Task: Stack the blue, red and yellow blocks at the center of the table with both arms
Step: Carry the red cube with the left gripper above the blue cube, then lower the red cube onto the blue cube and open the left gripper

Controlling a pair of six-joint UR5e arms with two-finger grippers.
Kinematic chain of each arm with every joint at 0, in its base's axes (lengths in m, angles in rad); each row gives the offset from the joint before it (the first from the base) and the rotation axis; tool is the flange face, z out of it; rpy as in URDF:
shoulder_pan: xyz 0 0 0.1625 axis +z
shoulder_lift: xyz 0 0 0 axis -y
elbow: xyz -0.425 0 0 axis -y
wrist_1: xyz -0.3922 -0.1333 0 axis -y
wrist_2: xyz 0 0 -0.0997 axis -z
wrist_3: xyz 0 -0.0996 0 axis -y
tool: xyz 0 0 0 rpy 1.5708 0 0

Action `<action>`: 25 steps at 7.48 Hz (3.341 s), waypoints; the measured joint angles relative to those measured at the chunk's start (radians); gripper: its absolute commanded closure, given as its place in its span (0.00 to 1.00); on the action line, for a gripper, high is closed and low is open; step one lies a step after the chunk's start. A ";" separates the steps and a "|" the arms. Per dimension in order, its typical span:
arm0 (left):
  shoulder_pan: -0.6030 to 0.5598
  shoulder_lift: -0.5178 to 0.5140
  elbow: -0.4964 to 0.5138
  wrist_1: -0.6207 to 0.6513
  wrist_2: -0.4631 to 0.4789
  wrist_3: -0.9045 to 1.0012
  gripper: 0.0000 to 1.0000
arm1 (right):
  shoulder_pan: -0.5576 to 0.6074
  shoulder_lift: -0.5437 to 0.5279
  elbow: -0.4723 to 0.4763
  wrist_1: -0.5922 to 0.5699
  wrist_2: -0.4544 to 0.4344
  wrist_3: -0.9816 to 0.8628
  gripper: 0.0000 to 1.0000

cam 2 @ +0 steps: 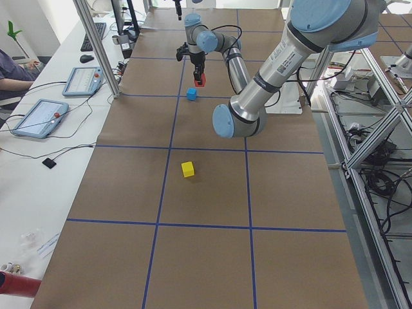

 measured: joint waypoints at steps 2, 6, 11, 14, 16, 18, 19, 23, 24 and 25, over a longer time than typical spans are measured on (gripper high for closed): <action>0.007 -0.038 0.131 -0.148 0.002 0.030 1.00 | 0.082 -0.067 -0.026 0.000 0.040 -0.075 0.00; 0.014 -0.069 0.239 -0.263 0.002 0.067 1.00 | 0.164 -0.165 -0.032 0.002 0.091 -0.098 0.00; 0.039 -0.074 0.276 -0.296 0.030 0.069 1.00 | 0.186 -0.301 0.059 0.004 0.102 -0.115 0.00; 0.040 -0.088 0.351 -0.371 0.041 0.068 1.00 | 0.186 -0.358 0.109 0.004 0.100 -0.111 0.00; 0.041 -0.099 0.379 -0.382 0.051 0.053 1.00 | 0.186 -0.363 0.112 0.004 0.099 -0.111 0.00; 0.041 -0.103 0.389 -0.383 0.054 0.000 1.00 | 0.186 -0.364 0.113 0.004 0.101 -0.110 0.00; 0.042 -0.104 0.394 -0.383 0.056 -0.021 1.00 | 0.186 -0.364 0.113 0.004 0.102 -0.110 0.00; 0.056 -0.105 0.409 -0.397 0.059 -0.042 1.00 | 0.186 -0.364 0.109 0.004 0.101 -0.113 0.00; 0.058 -0.106 0.424 -0.418 0.063 -0.042 1.00 | 0.186 -0.365 0.108 0.004 0.100 -0.115 0.00; 0.058 -0.106 0.436 -0.436 0.068 -0.041 0.89 | 0.186 -0.365 0.106 0.004 0.100 -0.117 0.00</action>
